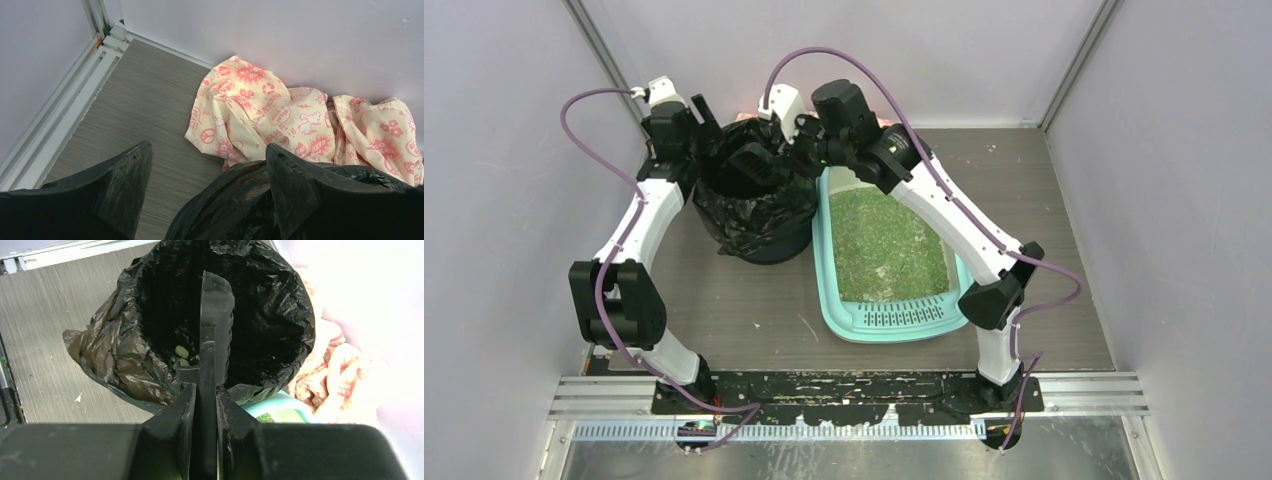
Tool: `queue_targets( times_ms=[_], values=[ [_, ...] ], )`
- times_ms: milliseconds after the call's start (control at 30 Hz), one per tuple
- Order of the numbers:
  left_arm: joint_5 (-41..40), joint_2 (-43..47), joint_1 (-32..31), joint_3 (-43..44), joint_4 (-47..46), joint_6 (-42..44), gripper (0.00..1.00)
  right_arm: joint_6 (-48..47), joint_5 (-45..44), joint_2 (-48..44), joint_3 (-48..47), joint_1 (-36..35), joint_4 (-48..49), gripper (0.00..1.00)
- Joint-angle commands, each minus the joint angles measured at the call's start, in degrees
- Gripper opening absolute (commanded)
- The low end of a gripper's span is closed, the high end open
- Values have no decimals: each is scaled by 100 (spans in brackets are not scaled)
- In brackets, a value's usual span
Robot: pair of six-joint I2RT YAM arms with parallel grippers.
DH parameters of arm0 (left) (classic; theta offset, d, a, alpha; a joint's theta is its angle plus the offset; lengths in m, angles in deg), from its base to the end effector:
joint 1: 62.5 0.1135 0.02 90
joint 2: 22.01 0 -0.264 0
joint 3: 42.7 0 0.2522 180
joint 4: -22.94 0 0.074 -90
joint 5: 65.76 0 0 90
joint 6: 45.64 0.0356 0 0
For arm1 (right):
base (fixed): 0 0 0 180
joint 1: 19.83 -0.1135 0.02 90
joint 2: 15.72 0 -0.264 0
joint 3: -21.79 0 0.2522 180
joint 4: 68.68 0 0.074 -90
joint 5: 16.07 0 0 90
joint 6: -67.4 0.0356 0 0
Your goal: Clean the litter box
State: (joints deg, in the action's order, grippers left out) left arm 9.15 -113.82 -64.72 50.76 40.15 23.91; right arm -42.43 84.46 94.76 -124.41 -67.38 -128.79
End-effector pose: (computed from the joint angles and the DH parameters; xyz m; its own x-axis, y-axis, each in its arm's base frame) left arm 0.3849 -0.0056 0.3556 -0.1767 -0.3307 -0.9270 -0.2934 0.9167 -0.2712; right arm 0.2762 0.3116 0.4630 0.0220 -0.4701 -0.8824 -0.8827 0.4053 -0.2380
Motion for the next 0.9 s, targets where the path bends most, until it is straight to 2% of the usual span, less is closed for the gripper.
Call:
queue_targets(
  times_ms=[0,267,367,467,667,767,867],
  values=[
    [41,220,14,-60,-314,-135,83,224,27,-465,-187,203,443,1],
    [150,234,13,-317,-317,-390,82,2182,1388,-965,131,1230,1774,1],
    [208,217,11,-356,-308,-471,82,3388,1904,-1229,703,1934,2571,1],
    [245,208,13,-367,-314,-513,82,4110,2137,-1605,1471,2642,2949,1],
    [177,197,17,-304,-297,-478,82,4383,2291,-2486,3058,3992,2367,1],
    [241,91,15,-210,-279,-521,81,4152,2478,-2661,3445,4295,1618,1],
    [356,-65,14,-98,-301,-640,81,4083,2578,-2874,3993,4325,1341,1]
  ],
)
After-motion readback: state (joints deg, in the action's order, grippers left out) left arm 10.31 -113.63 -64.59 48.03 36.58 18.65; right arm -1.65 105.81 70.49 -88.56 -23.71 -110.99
